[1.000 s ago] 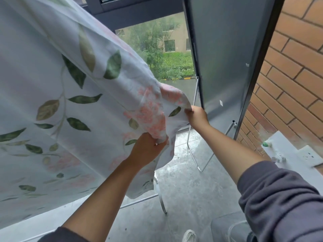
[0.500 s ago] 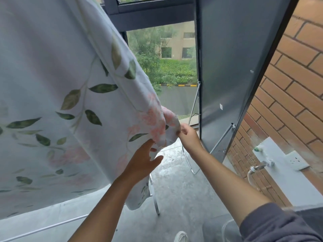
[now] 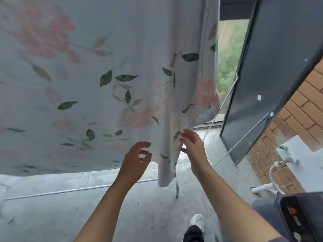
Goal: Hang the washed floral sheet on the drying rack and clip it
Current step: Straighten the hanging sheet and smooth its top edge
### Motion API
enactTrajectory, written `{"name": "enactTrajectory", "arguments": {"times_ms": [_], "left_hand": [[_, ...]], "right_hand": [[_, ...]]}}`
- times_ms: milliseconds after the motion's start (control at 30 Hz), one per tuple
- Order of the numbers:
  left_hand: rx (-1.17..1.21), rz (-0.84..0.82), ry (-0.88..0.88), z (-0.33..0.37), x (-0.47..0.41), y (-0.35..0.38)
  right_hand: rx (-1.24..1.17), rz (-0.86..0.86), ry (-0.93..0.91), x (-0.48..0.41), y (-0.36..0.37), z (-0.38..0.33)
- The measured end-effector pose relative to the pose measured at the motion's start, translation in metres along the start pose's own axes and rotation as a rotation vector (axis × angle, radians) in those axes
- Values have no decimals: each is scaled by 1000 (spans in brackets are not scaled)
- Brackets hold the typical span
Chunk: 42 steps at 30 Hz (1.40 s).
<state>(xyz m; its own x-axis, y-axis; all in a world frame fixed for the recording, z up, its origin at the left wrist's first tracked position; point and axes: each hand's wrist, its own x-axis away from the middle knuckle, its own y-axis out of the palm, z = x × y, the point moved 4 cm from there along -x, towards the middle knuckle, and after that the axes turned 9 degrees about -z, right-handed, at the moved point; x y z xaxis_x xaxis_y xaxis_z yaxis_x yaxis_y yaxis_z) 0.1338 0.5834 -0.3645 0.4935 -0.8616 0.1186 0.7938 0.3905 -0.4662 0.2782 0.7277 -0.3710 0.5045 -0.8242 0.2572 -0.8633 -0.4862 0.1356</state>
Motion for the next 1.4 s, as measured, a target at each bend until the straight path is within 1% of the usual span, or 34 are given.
{"name": "enactTrajectory", "arguments": {"times_ms": [100,167,333,533,700,733,800,867,967,1100,1267,1400], "left_hand": [[29,69,-22,-27,51,-50],[51,144,-47,-46,83,-85],[102,308,-117,-93,138,-168],[100,431,-155,-146,151,-251],[68,471,-195,-201,147,-323],[58,492,-206,-218,147,-346],[47,502,-234,-235,148,-374],[60,557,-275,-264,158,-421],[71,660,-300,-295,177,-475],[141,733,-369,-346,216,-543],[183,773,-415,-417,262,-641],[185,726,-424,-456,299,-734]], "right_hand": [[-10,-68,-11,33,65,5],[-17,-137,1,52,111,11],[25,-309,68,82,216,26],[88,-396,122,76,313,38],[97,-403,111,50,389,54],[96,-416,113,42,415,60],[110,-417,137,35,444,66],[149,-470,169,32,504,79],[233,-586,180,40,580,88],[323,-730,183,66,698,105],[354,-787,176,102,827,137],[304,-764,193,142,923,156]]}}
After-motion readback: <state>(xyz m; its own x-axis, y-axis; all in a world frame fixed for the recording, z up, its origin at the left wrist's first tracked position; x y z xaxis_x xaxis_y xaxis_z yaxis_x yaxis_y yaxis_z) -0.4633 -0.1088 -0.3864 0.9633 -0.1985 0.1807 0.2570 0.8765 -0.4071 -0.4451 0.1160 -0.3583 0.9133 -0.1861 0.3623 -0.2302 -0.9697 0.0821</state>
